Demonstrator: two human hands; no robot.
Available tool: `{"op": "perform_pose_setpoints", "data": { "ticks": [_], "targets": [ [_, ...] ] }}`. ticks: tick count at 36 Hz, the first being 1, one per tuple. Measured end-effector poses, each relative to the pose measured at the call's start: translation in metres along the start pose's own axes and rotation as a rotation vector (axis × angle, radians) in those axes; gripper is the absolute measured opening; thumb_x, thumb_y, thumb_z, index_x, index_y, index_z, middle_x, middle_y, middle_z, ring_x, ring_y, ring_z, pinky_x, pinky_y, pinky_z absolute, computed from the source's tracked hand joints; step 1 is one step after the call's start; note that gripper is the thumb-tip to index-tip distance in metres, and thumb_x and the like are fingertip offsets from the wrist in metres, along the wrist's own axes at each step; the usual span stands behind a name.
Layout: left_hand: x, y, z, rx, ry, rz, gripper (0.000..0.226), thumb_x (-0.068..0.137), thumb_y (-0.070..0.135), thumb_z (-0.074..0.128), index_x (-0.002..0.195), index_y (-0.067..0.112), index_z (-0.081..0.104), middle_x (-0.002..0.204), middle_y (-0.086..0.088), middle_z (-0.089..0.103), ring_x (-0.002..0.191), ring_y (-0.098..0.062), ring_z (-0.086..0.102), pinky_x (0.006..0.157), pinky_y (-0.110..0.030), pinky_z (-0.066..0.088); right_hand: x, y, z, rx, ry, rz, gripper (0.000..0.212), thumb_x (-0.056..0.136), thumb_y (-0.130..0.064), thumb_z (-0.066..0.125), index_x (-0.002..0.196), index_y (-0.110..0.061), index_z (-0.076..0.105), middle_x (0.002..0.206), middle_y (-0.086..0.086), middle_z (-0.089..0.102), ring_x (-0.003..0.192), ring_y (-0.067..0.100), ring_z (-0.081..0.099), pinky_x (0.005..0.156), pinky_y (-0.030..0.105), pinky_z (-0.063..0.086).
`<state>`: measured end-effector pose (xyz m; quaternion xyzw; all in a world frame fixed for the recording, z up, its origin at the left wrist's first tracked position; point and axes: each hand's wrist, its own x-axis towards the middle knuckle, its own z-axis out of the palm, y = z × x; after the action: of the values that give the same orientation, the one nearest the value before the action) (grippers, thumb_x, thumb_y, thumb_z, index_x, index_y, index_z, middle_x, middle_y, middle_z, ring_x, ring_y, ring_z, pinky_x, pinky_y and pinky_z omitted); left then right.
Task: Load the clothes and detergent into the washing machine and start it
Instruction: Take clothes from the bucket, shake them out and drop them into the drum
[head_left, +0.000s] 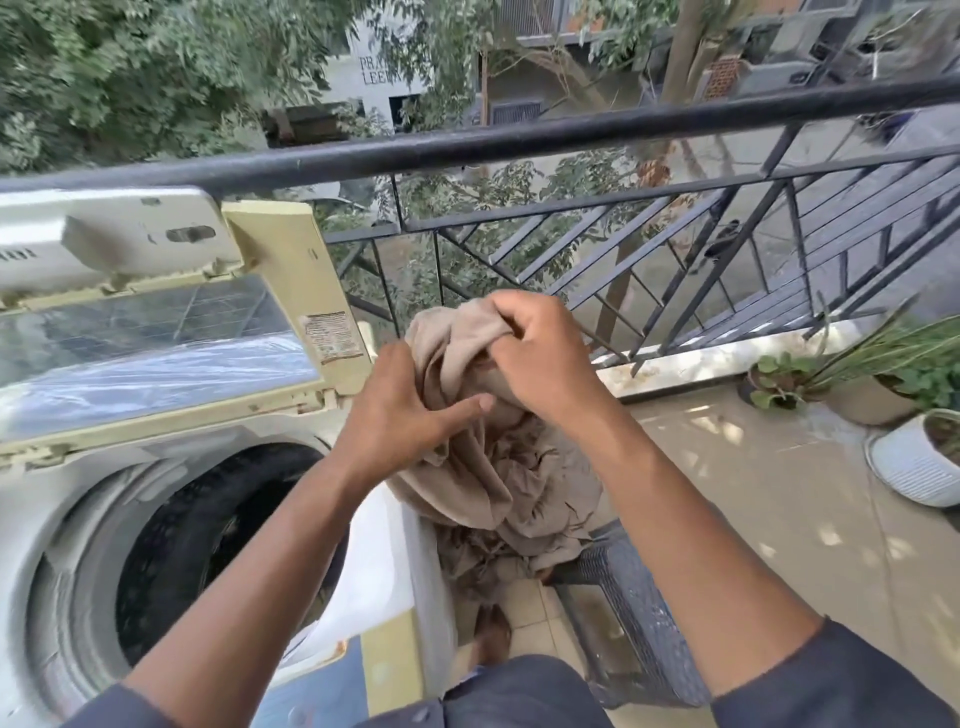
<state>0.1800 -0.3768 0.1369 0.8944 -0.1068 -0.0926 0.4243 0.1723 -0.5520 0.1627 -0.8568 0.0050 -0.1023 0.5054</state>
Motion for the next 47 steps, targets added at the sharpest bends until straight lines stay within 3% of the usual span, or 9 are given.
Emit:
{"op": "perform_pose_setpoints", "data": {
  "ticks": [4,9,13,16,20,29,38,42,47],
  "targets": [
    [0.005,0.002,0.002,-0.059,0.066,0.019,0.014,0.087,0.026,0.069,0.100,0.024,0.066,0.091,0.003,0.074,0.090,-0.022,0.072,0.076,-0.041,0.057,0.002,-0.011,-0.004,0.021,-0.012,-0.124,0.015,0.091,-0.016,0.067,0.078,-0.021,0.065,0.071,-0.008,0.066,0.069,0.012,0.061,0.062,0.035,0.050],
    [0.005,-0.004,-0.015,-0.208,0.045,0.024,0.036,0.083,0.016,0.060,0.114,0.024,0.075,0.101,0.004,0.079,0.098,-0.022,0.076,0.087,-0.049,0.062,0.000,0.010,-0.016,0.134,-0.130,-0.114,0.034,0.081,-0.022,0.083,0.108,-0.028,0.064,0.096,-0.002,0.065,0.086,0.017,0.063,0.071,0.034,0.051],
    [0.002,-0.004,-0.027,-0.310,0.014,0.086,0.030,0.093,0.010,0.057,0.101,0.032,0.076,0.084,0.011,0.077,0.078,-0.015,0.072,0.074,-0.044,0.061,-0.006,0.045,-0.015,0.073,-0.382,0.024,0.064,0.083,-0.017,0.083,0.127,-0.050,0.051,0.128,-0.015,0.060,0.119,-0.011,0.053,0.091,0.007,0.041],
    [0.000,0.001,-0.031,-0.398,0.026,0.132,0.030,0.105,0.004,0.059,0.095,0.027,0.075,0.082,0.018,0.074,0.079,-0.003,0.066,0.072,-0.022,0.055,-0.011,0.089,0.010,-0.055,-0.391,0.166,0.067,0.079,-0.021,0.080,0.131,-0.052,0.052,0.131,-0.016,0.062,0.124,-0.003,0.056,0.093,0.022,0.047],
    [-0.003,0.011,-0.037,-0.502,0.051,0.139,0.026,0.107,0.014,0.062,0.089,0.025,0.078,0.080,0.009,0.077,0.078,-0.006,0.071,0.068,-0.021,0.058,-0.015,0.141,0.047,-0.340,-0.362,0.242,0.059,0.071,-0.032,0.068,0.126,-0.051,0.057,0.117,-0.014,0.069,0.113,0.021,0.065,0.089,0.043,0.056],
    [-0.004,-0.013,-0.048,-0.422,0.238,0.084,0.024,0.106,0.023,0.066,0.083,0.023,0.076,0.074,0.014,0.074,0.073,-0.004,0.066,0.065,-0.022,0.053,-0.038,0.203,0.060,-0.409,-0.204,0.460,0.042,0.098,-0.011,0.048,0.123,-0.033,0.073,0.123,0.006,0.072,0.113,0.034,0.064,0.082,0.033,0.051],
    [-0.010,-0.050,-0.036,-0.288,0.320,-0.186,0.028,0.094,0.051,0.059,0.107,0.033,0.075,0.088,0.004,0.080,0.092,-0.024,0.077,0.087,-0.054,0.062,-0.012,0.136,0.010,0.040,0.195,0.483,0.023,0.104,-0.009,0.042,0.094,-0.005,0.062,0.081,0.009,0.060,0.067,0.020,0.064,0.059,0.033,0.064],
    [-0.010,-0.039,-0.024,-0.284,0.258,-0.097,0.031,0.090,0.038,0.071,0.121,0.044,0.068,0.112,0.023,0.076,0.110,0.005,0.069,0.095,-0.024,0.055,-0.004,0.085,0.007,0.135,0.124,0.340,0.023,0.102,-0.015,0.045,0.089,-0.009,0.064,0.076,0.014,0.066,0.065,0.021,0.067,0.063,0.051,0.064],
    [-0.003,-0.028,-0.008,-0.156,-0.038,-0.051,0.081,0.072,0.051,0.095,0.135,0.032,0.047,0.123,0.019,0.061,0.109,0.015,0.061,0.088,-0.013,0.051,-0.004,0.026,0.018,0.090,-0.114,0.098,0.021,0.097,-0.029,0.046,0.094,-0.017,0.063,0.084,0.007,0.069,0.082,0.031,0.068,0.076,0.057,0.056]
  ]
}}
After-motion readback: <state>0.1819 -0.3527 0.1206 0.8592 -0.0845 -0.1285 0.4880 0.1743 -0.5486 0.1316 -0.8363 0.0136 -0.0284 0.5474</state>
